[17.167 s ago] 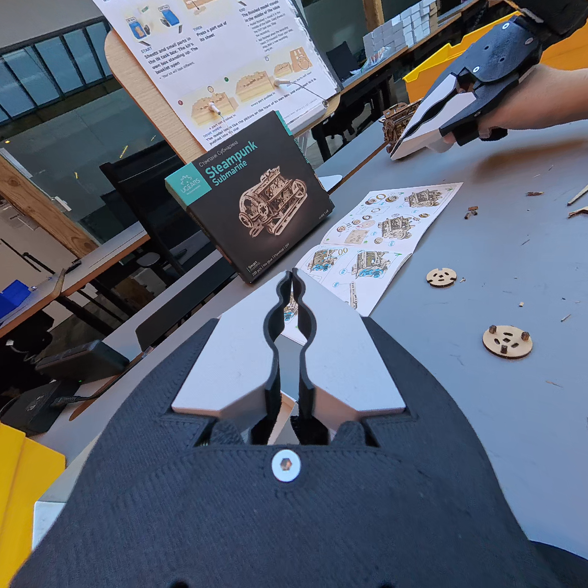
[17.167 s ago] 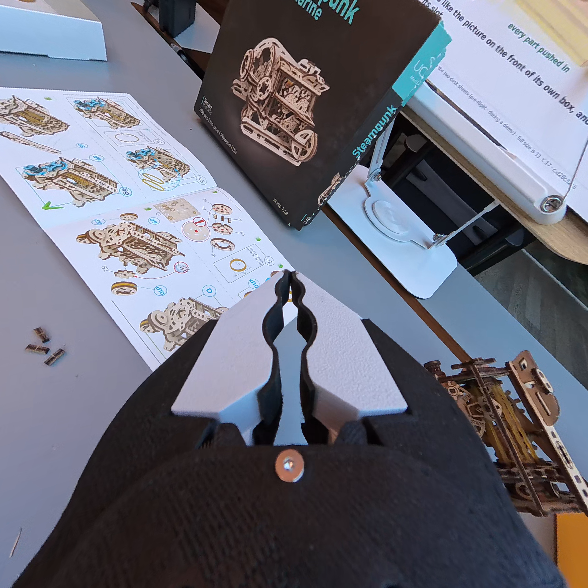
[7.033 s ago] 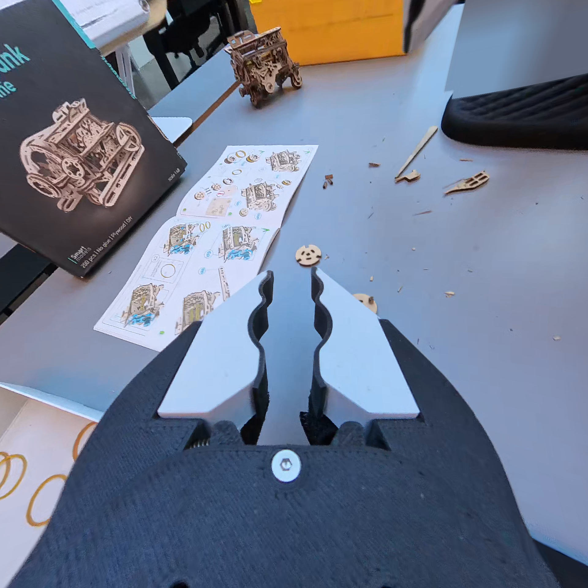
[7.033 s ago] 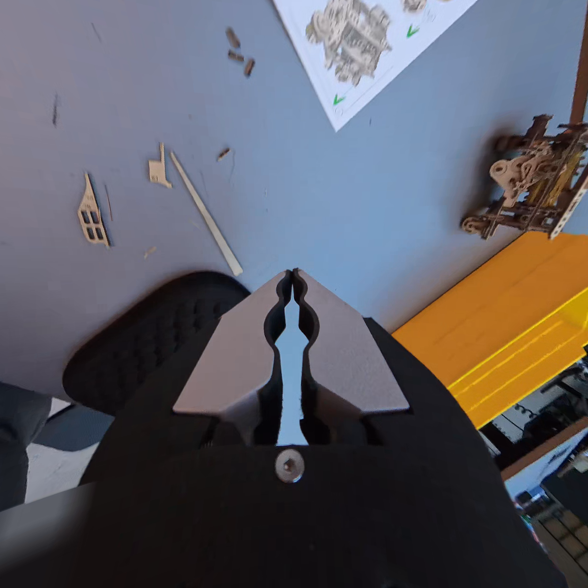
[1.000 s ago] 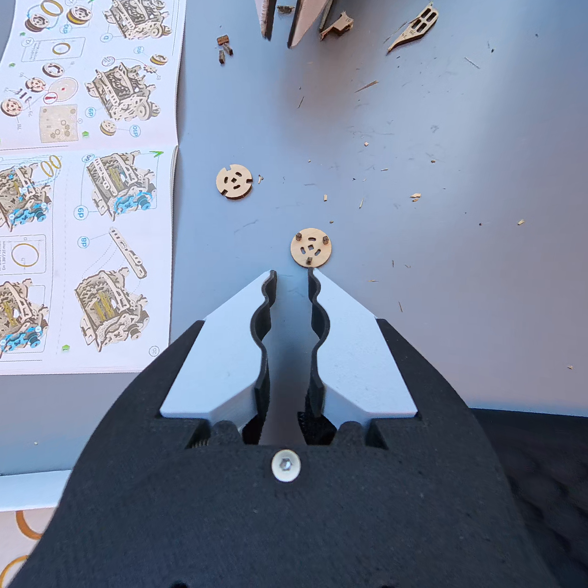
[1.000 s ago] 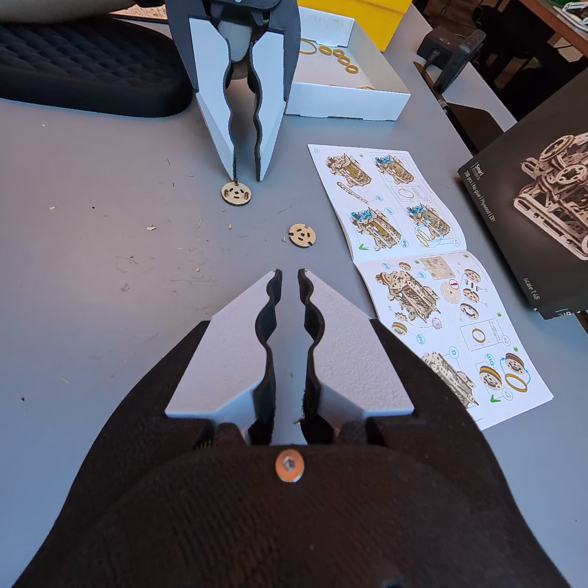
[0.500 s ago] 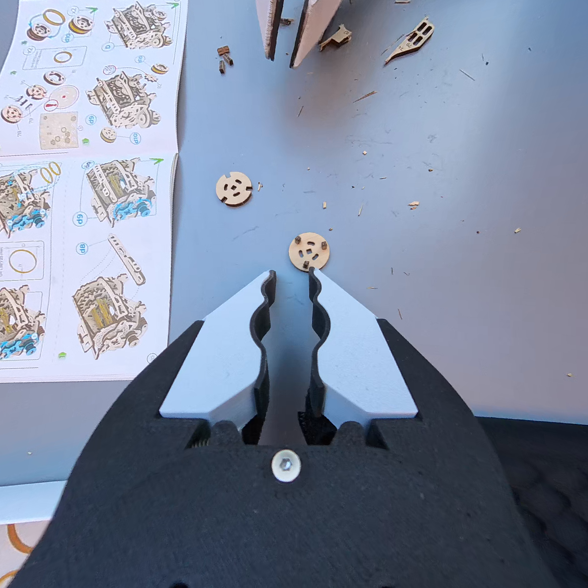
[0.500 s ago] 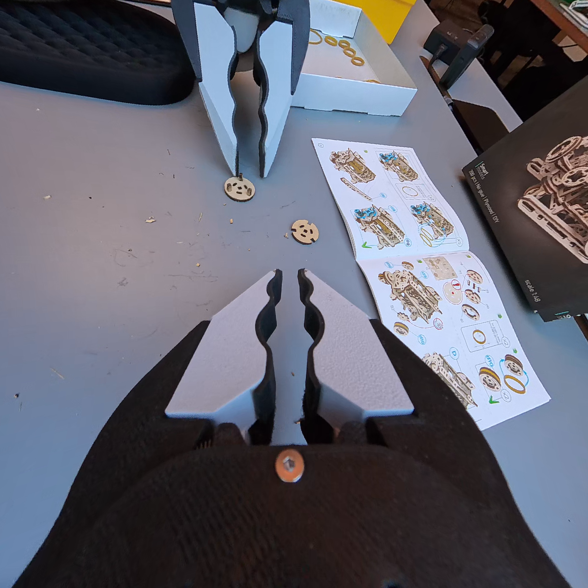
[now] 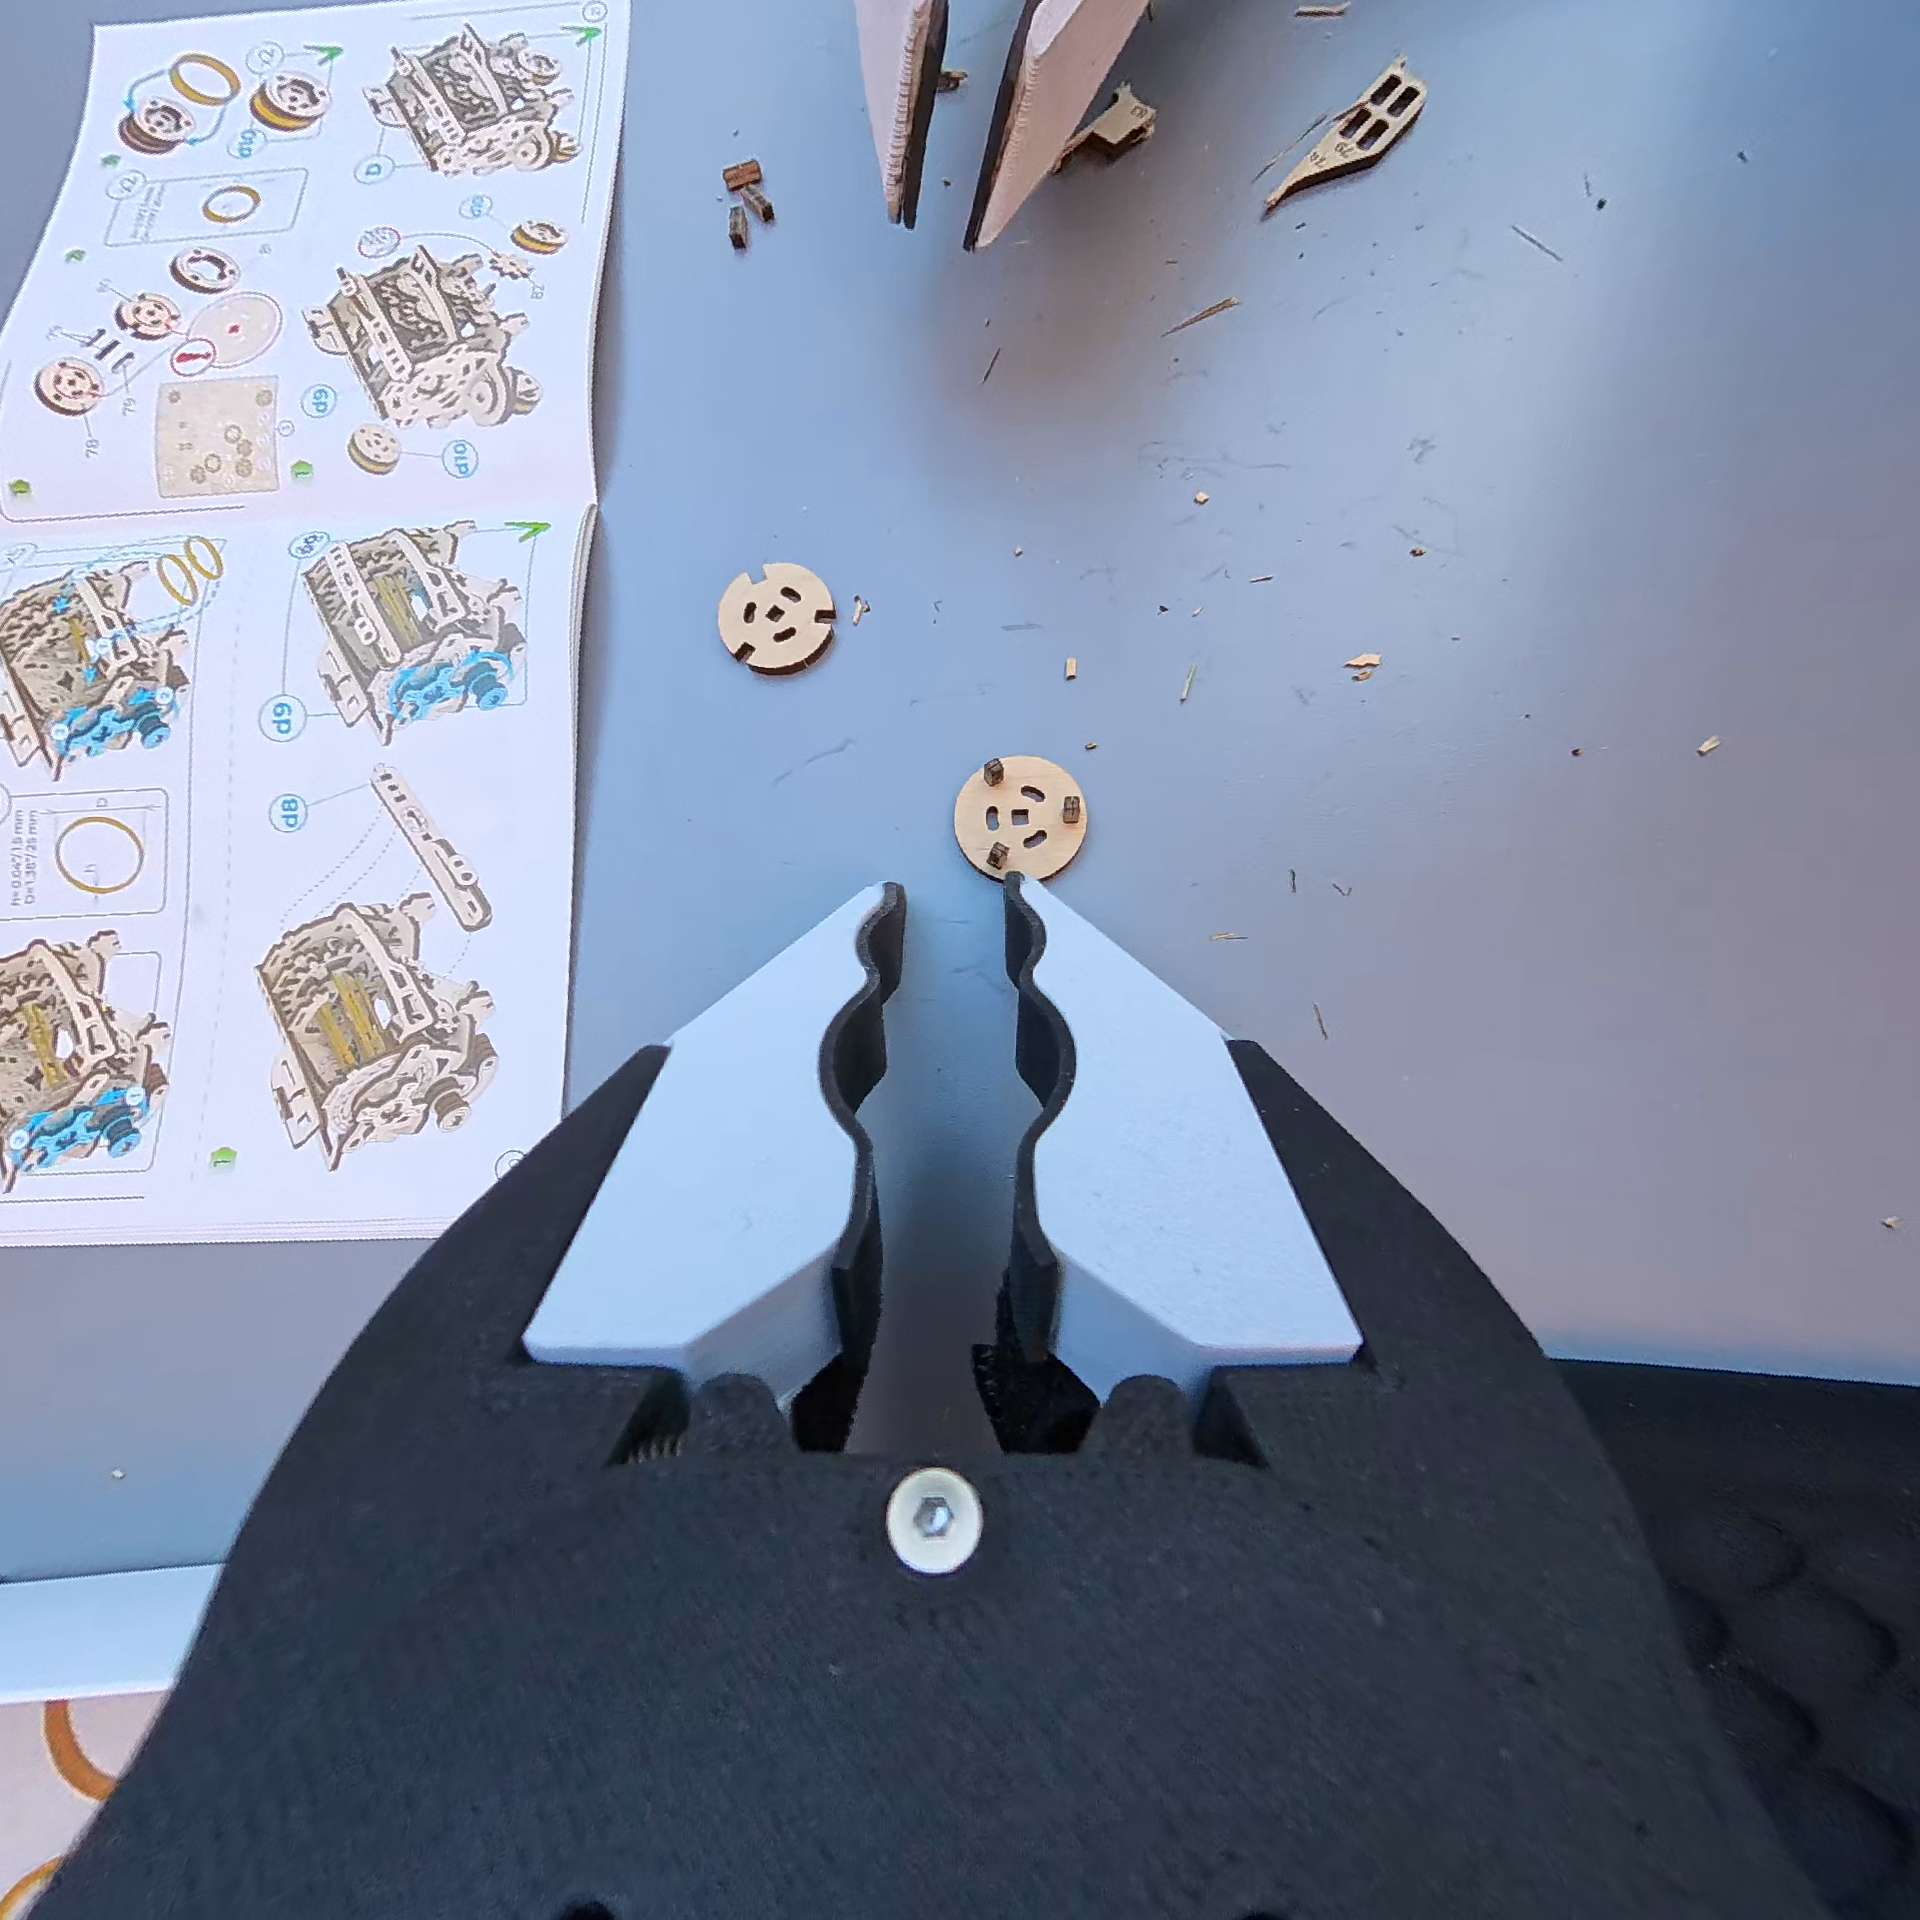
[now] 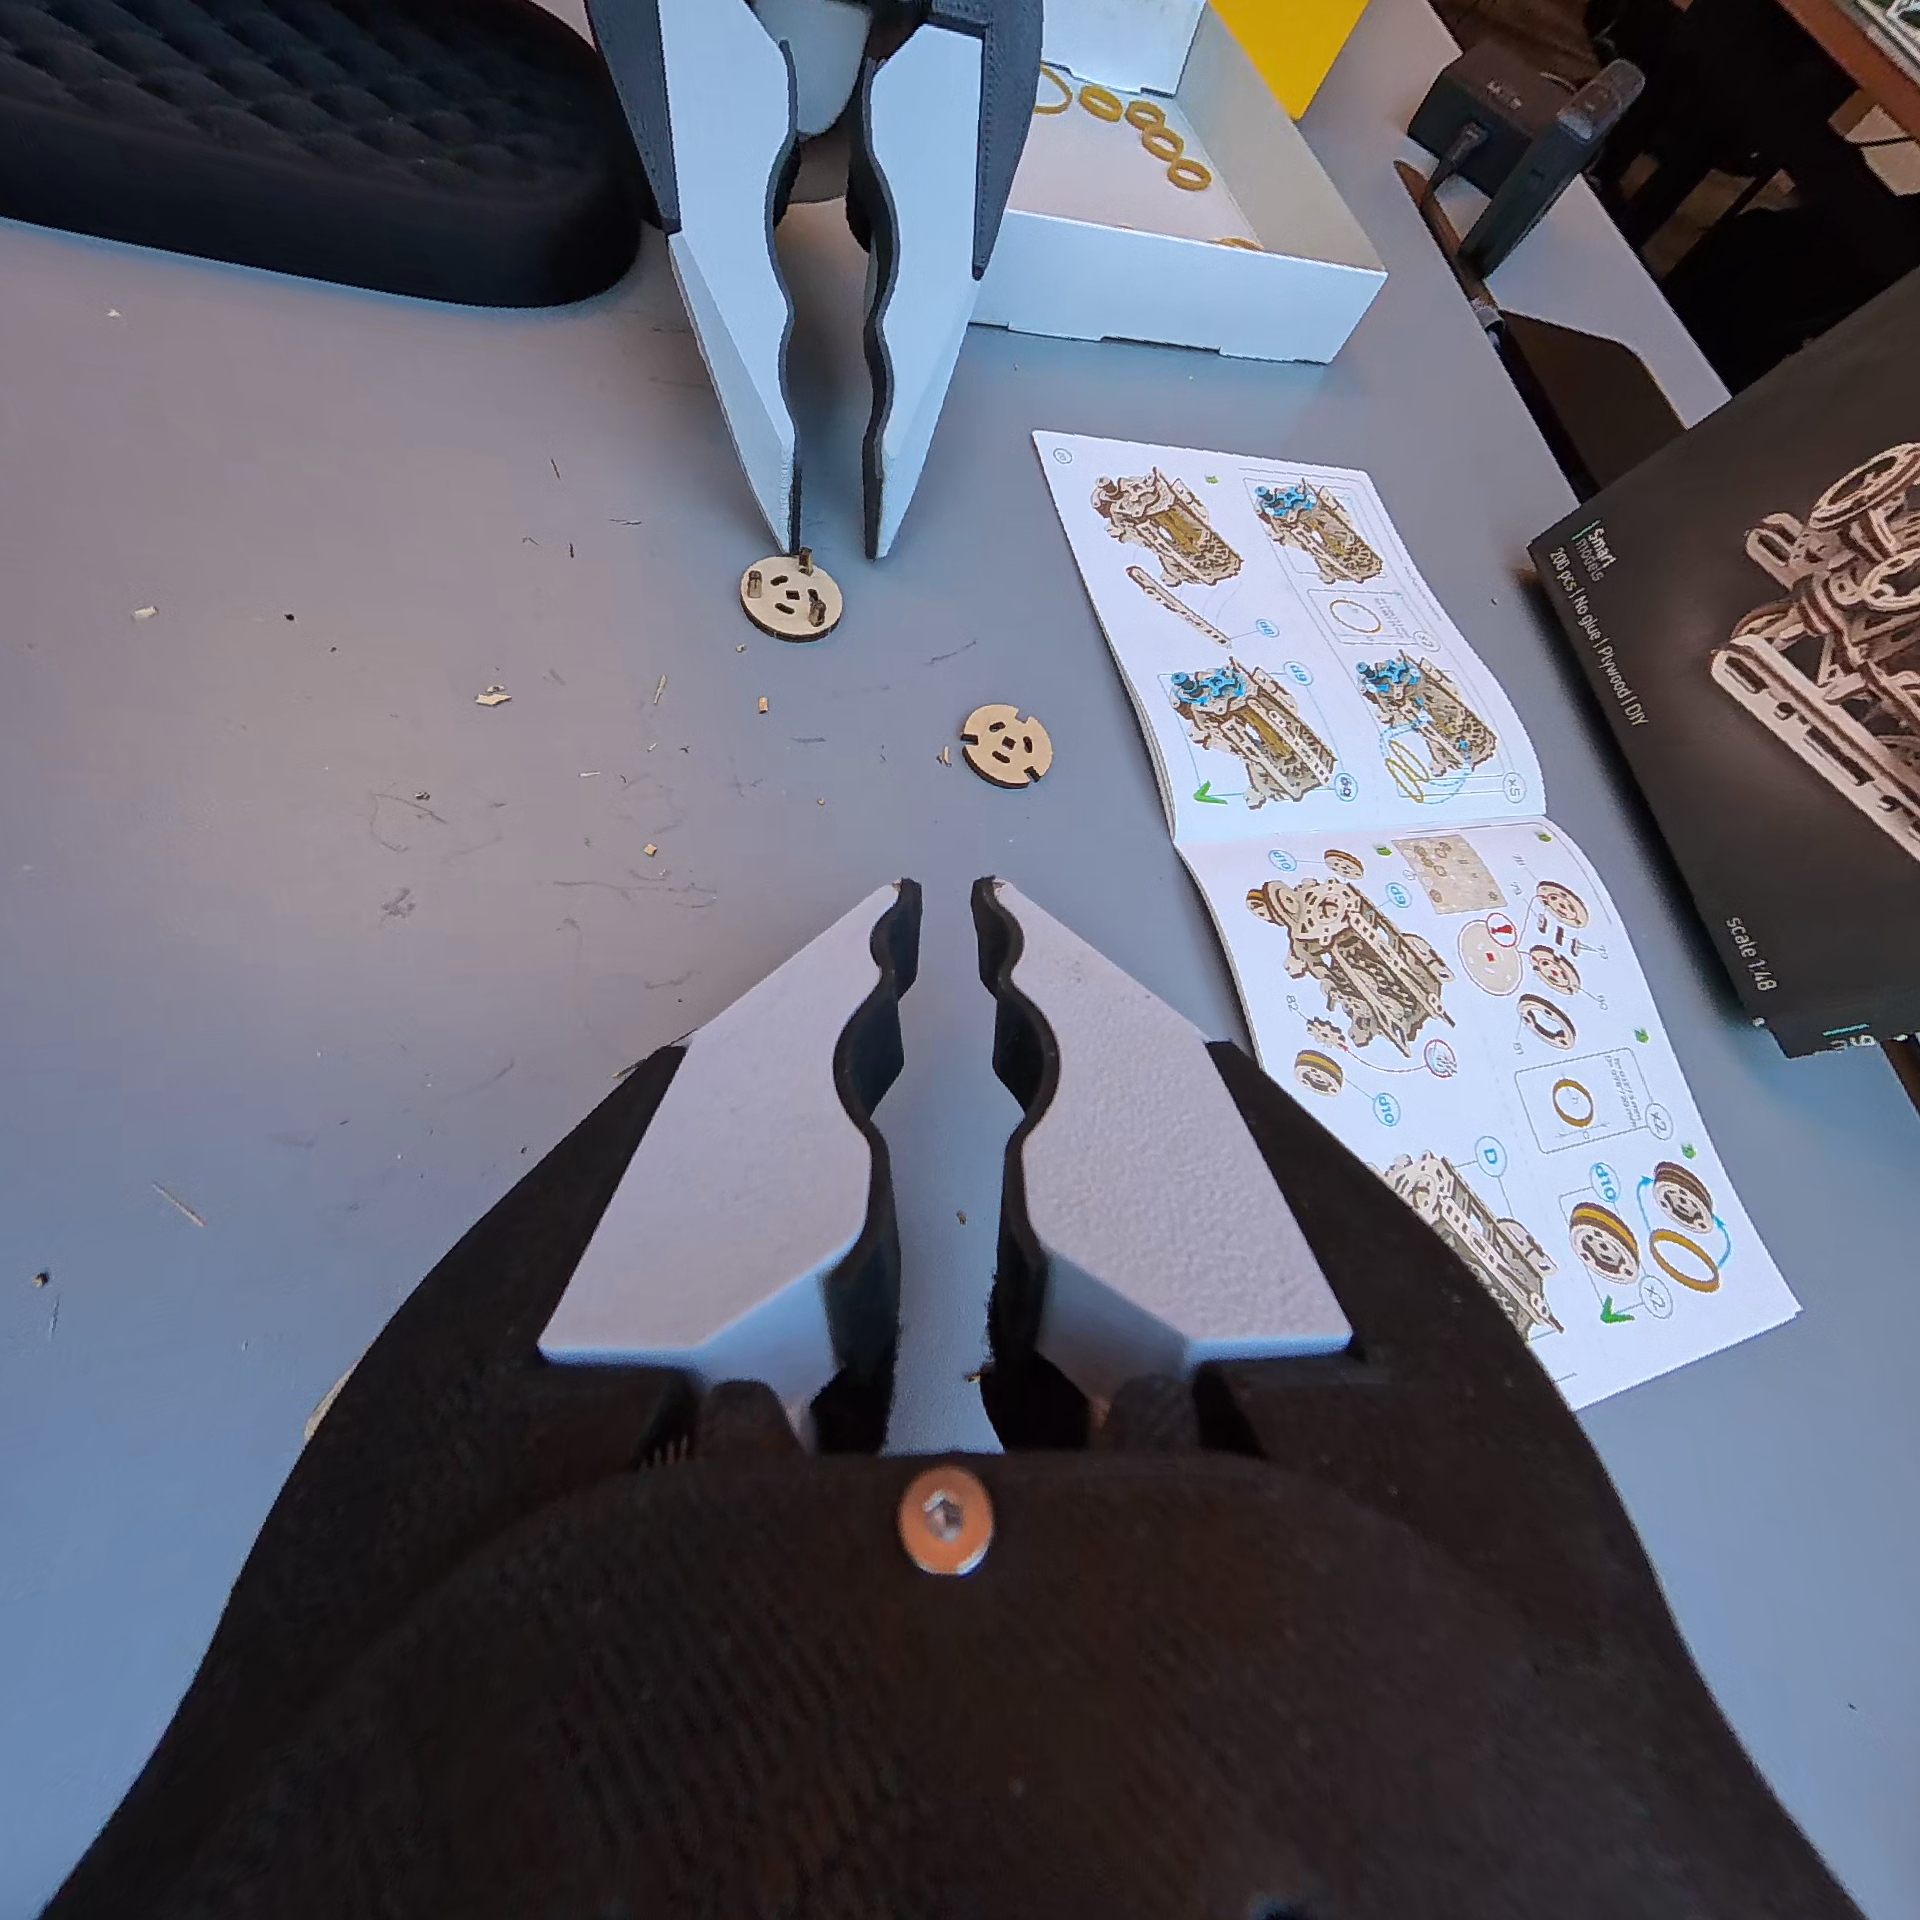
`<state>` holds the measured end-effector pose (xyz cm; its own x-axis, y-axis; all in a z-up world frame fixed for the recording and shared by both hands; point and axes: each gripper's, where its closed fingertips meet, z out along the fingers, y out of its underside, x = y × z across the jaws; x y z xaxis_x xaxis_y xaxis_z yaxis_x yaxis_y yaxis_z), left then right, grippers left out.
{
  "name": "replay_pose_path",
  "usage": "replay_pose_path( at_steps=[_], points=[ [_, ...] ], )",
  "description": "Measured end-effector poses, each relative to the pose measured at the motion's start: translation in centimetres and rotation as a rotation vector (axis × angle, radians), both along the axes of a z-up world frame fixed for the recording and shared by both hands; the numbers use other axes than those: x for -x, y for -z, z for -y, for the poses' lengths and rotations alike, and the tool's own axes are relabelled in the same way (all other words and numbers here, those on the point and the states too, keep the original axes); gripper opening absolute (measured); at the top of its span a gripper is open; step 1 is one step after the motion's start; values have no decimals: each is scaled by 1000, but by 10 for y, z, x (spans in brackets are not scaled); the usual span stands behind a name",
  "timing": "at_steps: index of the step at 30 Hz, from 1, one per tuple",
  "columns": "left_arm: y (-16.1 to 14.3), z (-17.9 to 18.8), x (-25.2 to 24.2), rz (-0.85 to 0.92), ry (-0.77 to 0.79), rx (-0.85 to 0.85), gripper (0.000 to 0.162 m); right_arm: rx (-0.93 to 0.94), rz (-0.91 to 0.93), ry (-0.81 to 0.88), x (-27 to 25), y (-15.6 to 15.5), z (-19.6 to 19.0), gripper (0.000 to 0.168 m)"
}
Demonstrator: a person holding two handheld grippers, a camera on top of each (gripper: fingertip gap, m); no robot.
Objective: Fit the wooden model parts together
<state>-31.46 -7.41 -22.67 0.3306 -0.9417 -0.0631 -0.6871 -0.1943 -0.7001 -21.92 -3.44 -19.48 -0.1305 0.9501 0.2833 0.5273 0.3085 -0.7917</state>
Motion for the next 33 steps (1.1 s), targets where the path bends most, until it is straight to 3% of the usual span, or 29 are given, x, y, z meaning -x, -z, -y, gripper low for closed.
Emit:
replay_pose_path(
  at_steps=[7,14,24,33],
  points=[
    [-4,-2,4,6,-18,-13,18,-13,-10,6,0,-2,-2,9],
    [-29,-9,-1,116,-35,-92,18,-122,0,95,-6,-5,-24,6],
    [-73,-43,19,307,-229,-244,18,-193,62,101,-7,5,-26,5],
    [-70,-50,18,289,-263,-265,20,-193,52,109,-8,3,-28,5]
  ],
)
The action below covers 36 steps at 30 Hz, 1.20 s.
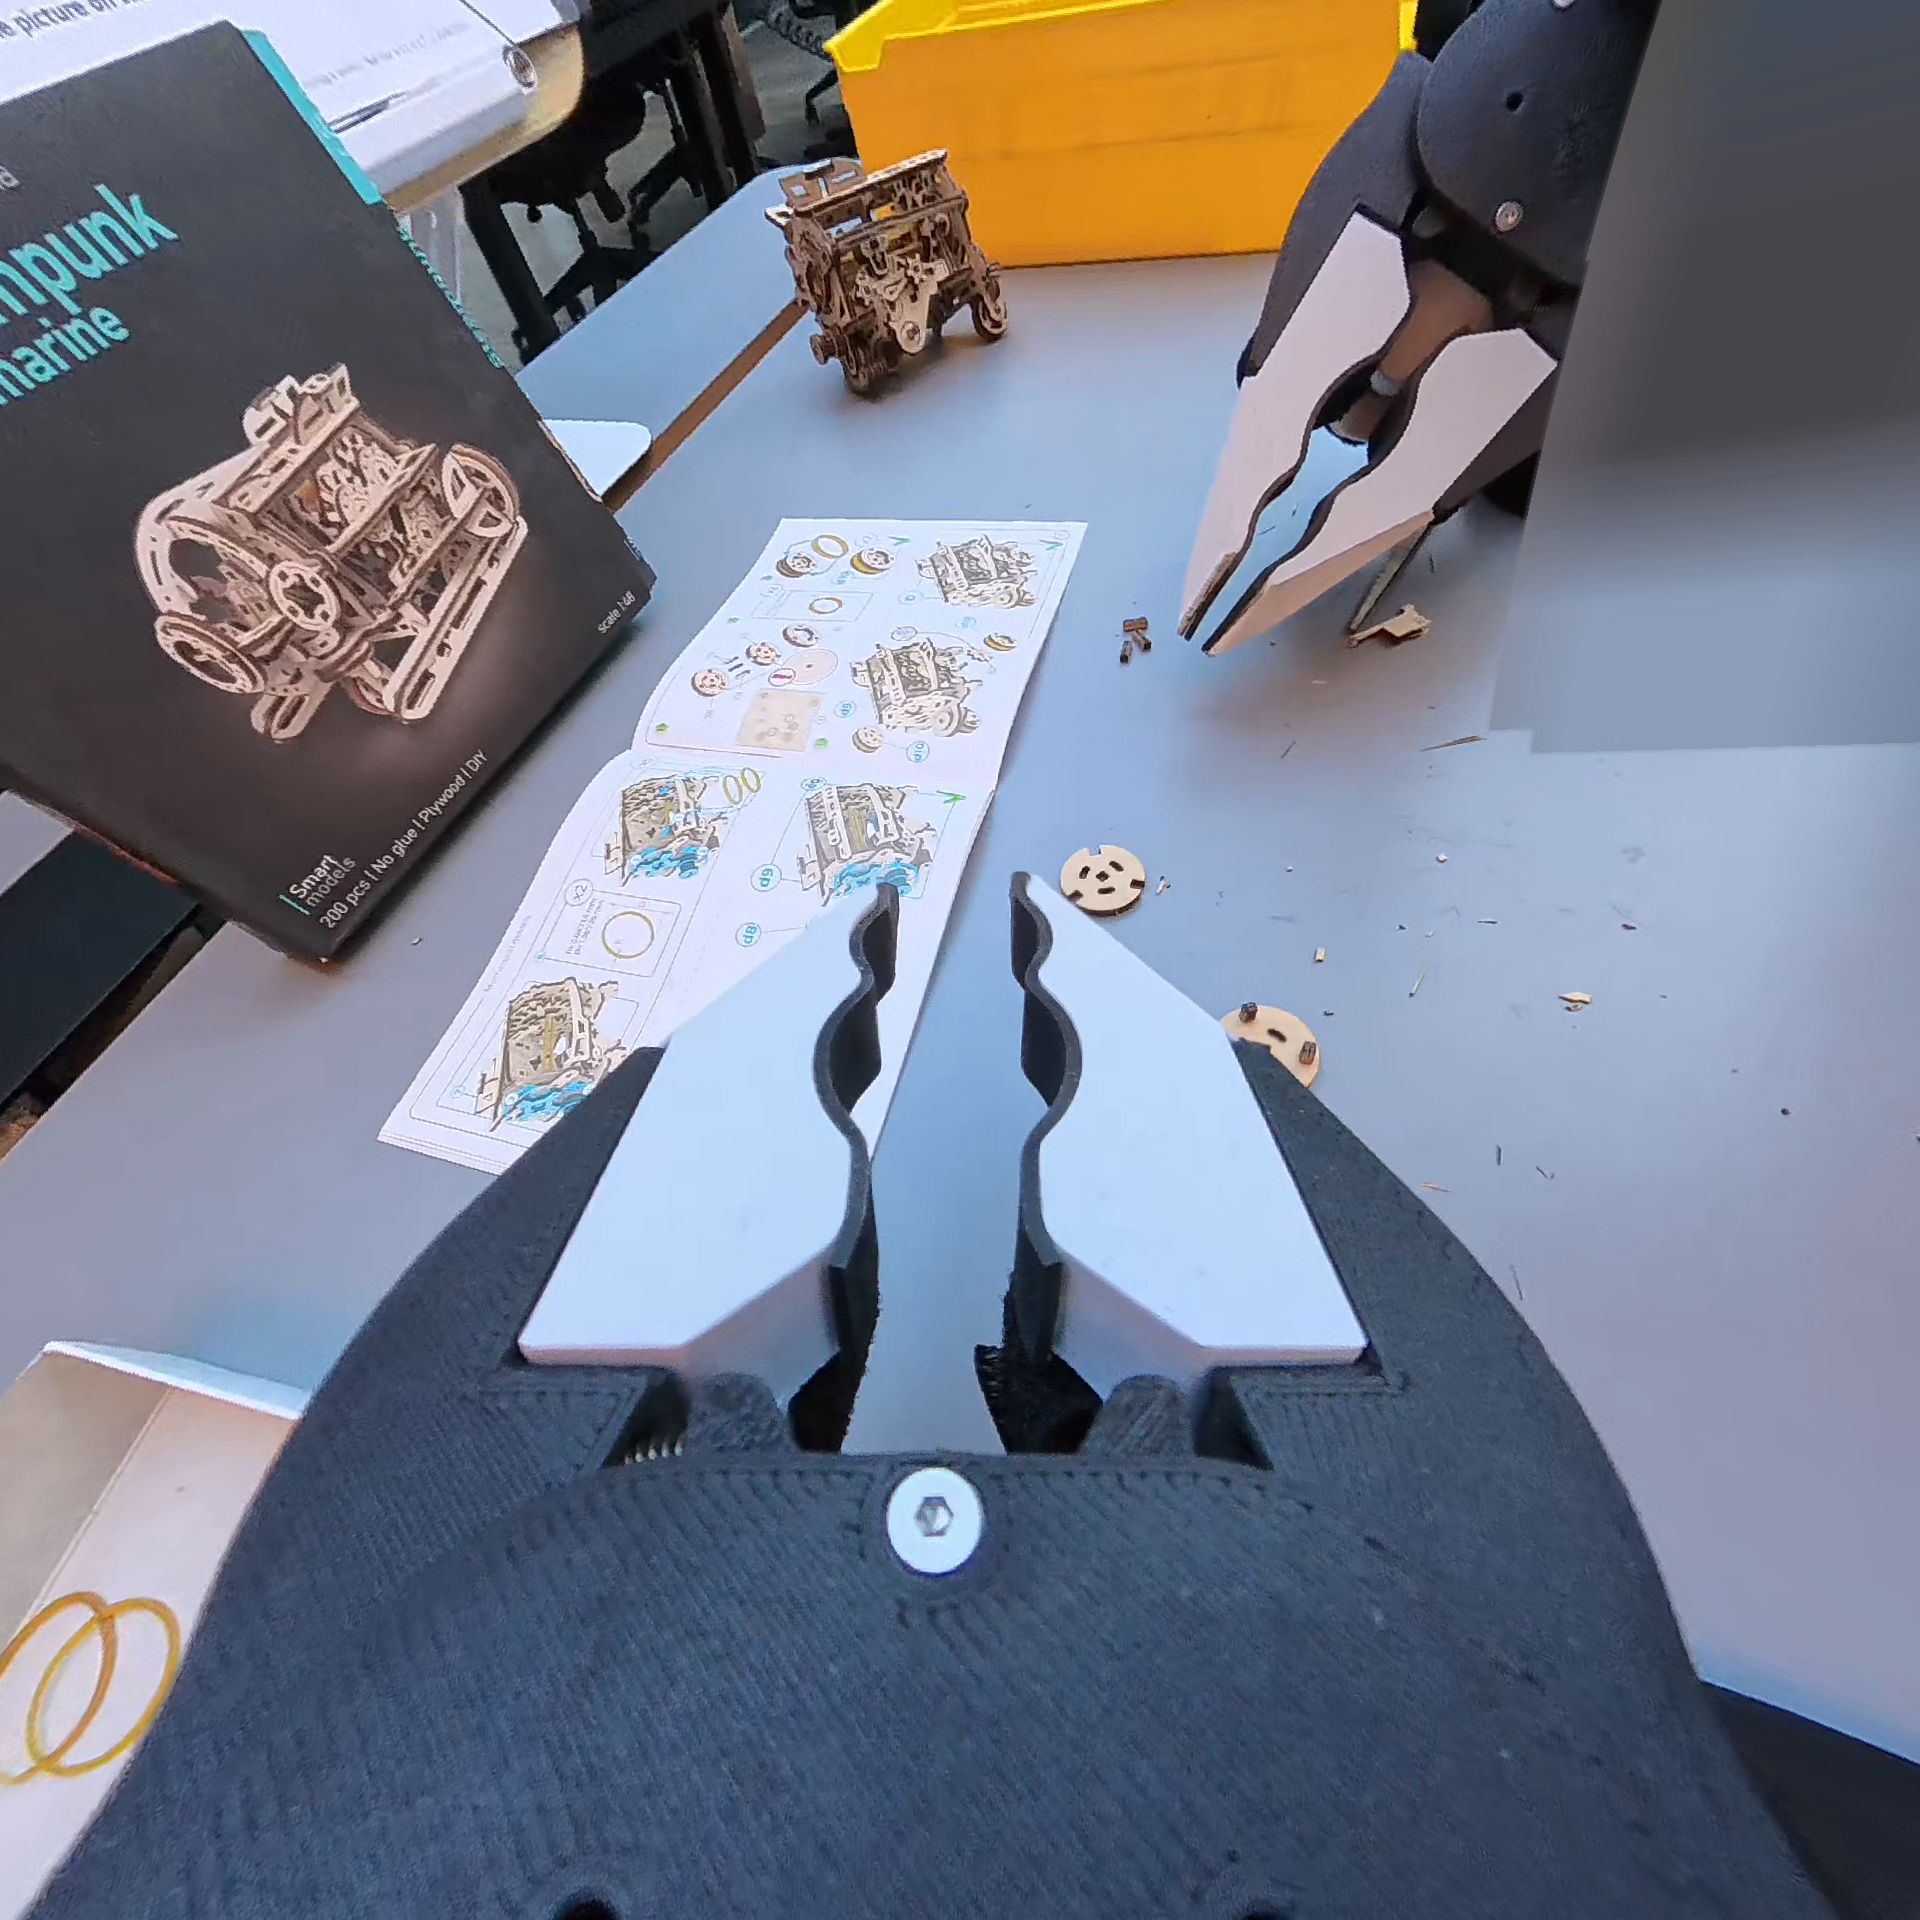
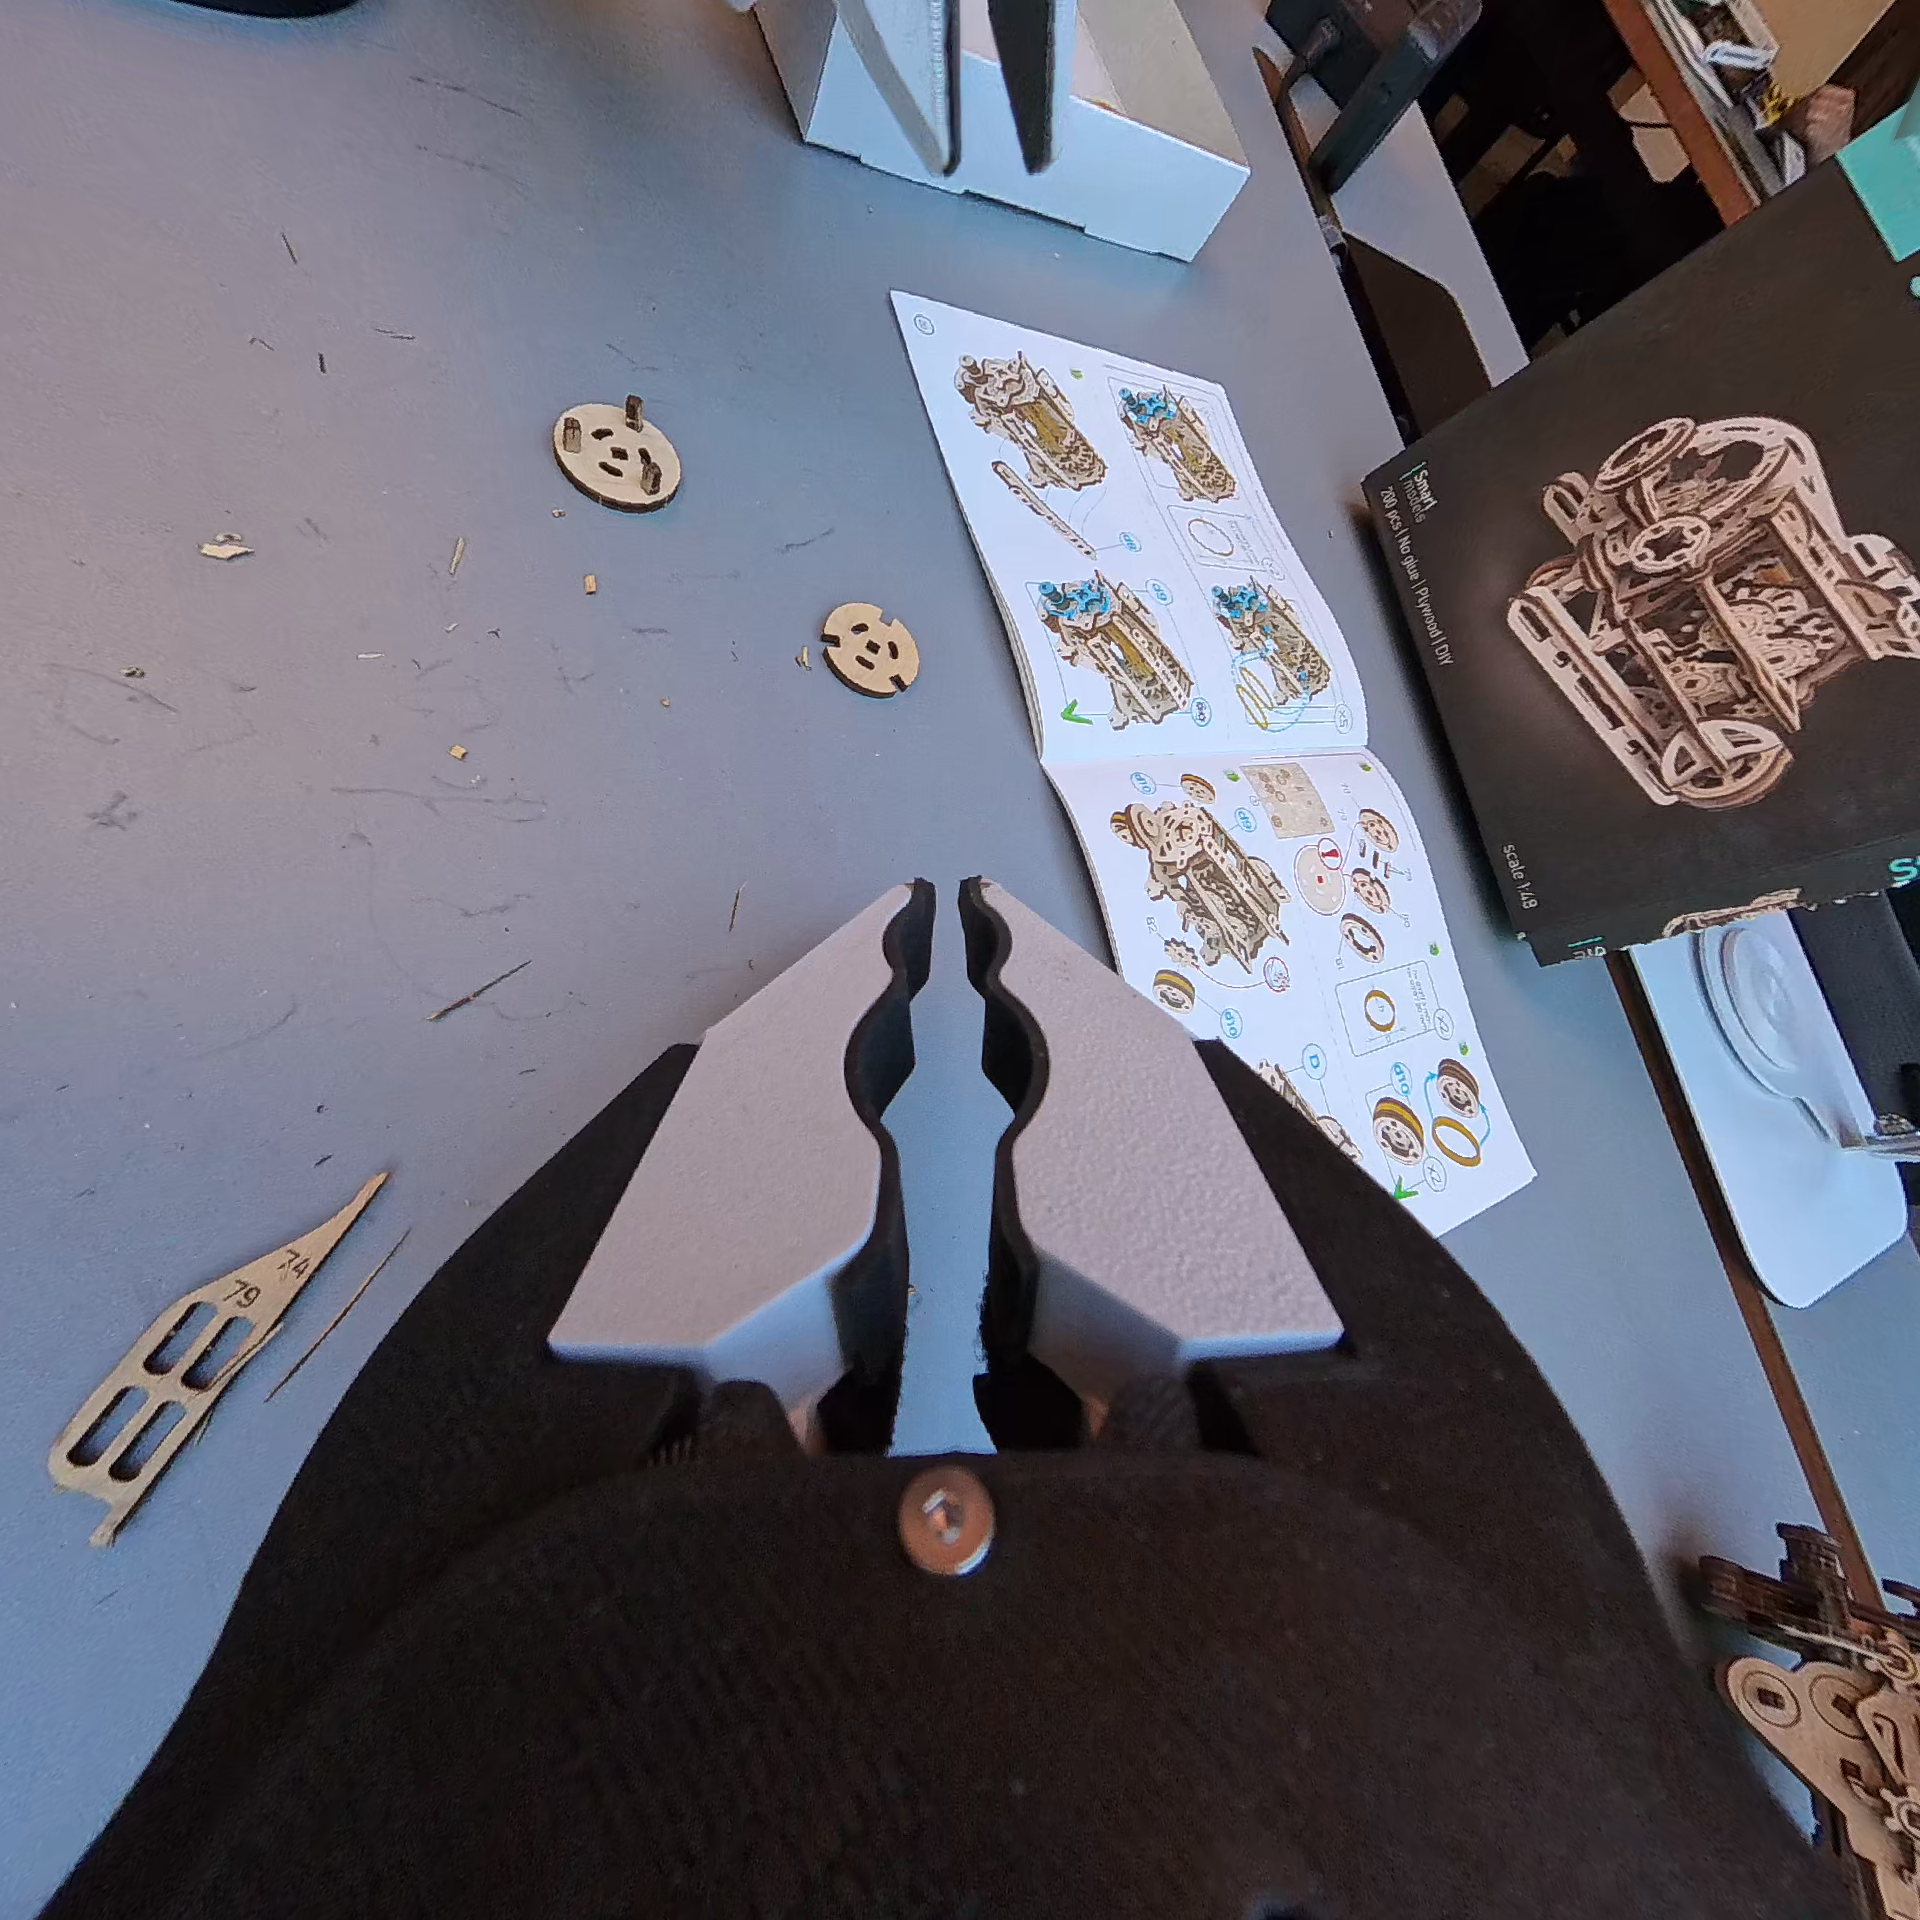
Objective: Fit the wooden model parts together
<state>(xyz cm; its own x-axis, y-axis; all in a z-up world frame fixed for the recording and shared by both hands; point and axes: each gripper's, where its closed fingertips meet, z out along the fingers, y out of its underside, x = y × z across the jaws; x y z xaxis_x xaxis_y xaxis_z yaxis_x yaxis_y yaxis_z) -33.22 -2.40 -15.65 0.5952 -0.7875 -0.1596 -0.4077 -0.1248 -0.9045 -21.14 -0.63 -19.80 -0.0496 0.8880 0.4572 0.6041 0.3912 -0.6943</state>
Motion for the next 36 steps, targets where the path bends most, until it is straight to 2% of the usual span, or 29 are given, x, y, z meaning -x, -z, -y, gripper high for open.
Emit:
replay_pose_path(
  at_steps=[15,36],
  points=[
    [5,-9,6,-12,-67,22,25,2,-10,11,0,-2,-2,4],
    [7,-17,17,-18,-129,22,21,23,-23,-10,2,-3,5,4]
  ],
)
